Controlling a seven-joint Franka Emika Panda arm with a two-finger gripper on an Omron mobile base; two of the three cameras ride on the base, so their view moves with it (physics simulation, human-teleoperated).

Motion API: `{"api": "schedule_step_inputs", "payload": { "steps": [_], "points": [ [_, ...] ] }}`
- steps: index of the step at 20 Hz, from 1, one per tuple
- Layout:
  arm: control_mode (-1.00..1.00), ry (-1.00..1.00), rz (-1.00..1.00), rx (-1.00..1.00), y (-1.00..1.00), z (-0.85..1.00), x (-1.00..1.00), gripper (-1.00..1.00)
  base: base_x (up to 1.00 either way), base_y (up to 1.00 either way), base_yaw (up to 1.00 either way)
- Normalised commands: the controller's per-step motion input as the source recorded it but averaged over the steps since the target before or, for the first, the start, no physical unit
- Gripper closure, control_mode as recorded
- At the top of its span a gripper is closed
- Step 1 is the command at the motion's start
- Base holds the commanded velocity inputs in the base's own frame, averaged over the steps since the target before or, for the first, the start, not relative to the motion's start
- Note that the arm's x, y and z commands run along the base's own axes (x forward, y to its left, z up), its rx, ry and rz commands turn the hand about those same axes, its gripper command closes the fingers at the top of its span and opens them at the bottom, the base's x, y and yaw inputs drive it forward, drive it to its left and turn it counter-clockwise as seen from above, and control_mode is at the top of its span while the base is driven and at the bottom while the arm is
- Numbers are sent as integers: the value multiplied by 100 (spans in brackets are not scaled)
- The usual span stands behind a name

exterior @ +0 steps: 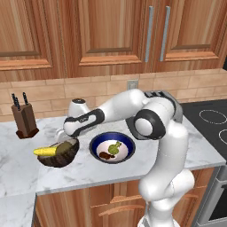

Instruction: Place the bowl containing the potato and corn in the microwave. Close the microwave door and press the start button to microwave the meal.

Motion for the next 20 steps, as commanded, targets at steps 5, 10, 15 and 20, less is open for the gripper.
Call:
{"api": "schedule_step_inputs", "payload": {
  "steps": [5, 10, 15, 20],
  "points": [
    [-100, 0, 0, 0, 0, 0, -8, 100, 0, 0, 0],
    [-100, -33, 0, 0, -4, 10, -60, 100, 0, 0, 0],
    [-100, -53, 0, 0, -17, 17, -65, 100, 0, 0, 0],
    [-100, -33, 0, 36, -72, 36, -47, 100, 0, 0, 0]
  ]
}}
